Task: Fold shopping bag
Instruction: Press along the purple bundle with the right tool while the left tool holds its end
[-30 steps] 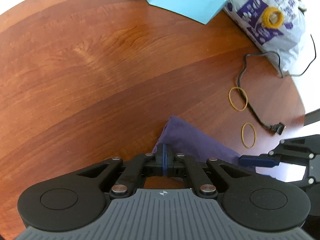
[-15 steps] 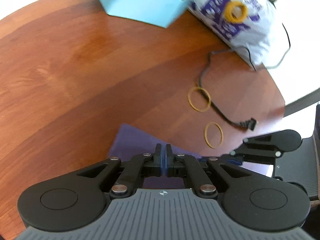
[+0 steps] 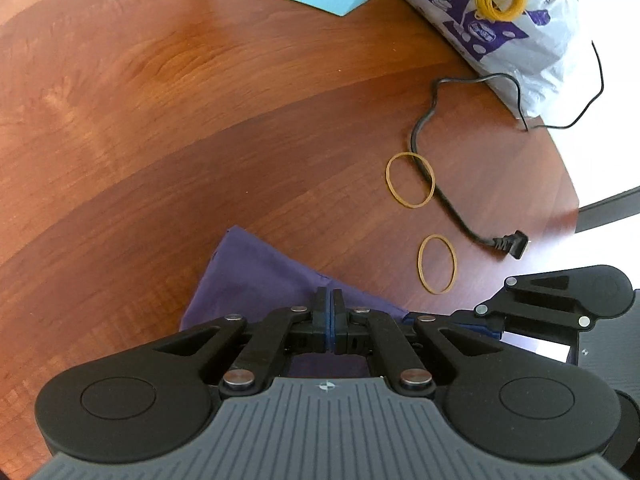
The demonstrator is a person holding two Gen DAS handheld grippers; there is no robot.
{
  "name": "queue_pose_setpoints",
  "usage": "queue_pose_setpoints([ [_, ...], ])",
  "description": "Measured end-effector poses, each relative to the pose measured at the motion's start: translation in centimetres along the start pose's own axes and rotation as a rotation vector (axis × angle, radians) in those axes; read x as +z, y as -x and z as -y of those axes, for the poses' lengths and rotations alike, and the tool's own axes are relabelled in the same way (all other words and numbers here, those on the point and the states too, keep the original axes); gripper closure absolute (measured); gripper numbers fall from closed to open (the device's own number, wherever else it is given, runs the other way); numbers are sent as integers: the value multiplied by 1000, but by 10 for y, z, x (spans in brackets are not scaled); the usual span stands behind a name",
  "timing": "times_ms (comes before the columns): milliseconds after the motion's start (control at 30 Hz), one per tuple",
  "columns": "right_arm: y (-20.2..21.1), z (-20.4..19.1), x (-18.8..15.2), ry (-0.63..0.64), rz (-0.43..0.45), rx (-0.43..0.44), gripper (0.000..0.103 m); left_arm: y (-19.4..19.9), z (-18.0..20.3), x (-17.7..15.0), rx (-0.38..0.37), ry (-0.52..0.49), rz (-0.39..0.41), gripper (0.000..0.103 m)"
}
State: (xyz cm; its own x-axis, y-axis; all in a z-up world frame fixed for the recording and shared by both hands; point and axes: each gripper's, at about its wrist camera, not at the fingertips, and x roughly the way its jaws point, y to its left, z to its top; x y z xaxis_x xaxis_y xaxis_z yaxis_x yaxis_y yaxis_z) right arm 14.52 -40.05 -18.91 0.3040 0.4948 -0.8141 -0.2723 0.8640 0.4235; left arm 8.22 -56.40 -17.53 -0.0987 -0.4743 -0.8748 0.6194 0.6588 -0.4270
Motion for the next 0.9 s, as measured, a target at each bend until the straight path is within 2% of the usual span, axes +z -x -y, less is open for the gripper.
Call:
queue_pose_setpoints([
  [133,8,5,8,-35,25,-3,80,0,4,-1,9,-12,5,101],
  [200,4,5,10,-24,1,-11,85,-1,4,-1,7,-15,5,101],
  [333,-4,5,9,-6,-25,-14,85,-1,2,0,0,-7,7,100],
  [567,-4,18,7,-60,3,33,85,0,2,0,-2,-19,9,101],
  [600,0,20,6,-88,9,38,81,0,3,-1,-2,-21,13,101],
  [667,6,23,2,-122,14,38,65,0,2,-2,-2,-24,17,101],
  [833,15,22,-17,-148,3,38,47,1,2,-3,-2,-36,22,101],
  [900,15,24,-22,-166,9,45,47,1,2,-3,-3,-40,25,101],
])
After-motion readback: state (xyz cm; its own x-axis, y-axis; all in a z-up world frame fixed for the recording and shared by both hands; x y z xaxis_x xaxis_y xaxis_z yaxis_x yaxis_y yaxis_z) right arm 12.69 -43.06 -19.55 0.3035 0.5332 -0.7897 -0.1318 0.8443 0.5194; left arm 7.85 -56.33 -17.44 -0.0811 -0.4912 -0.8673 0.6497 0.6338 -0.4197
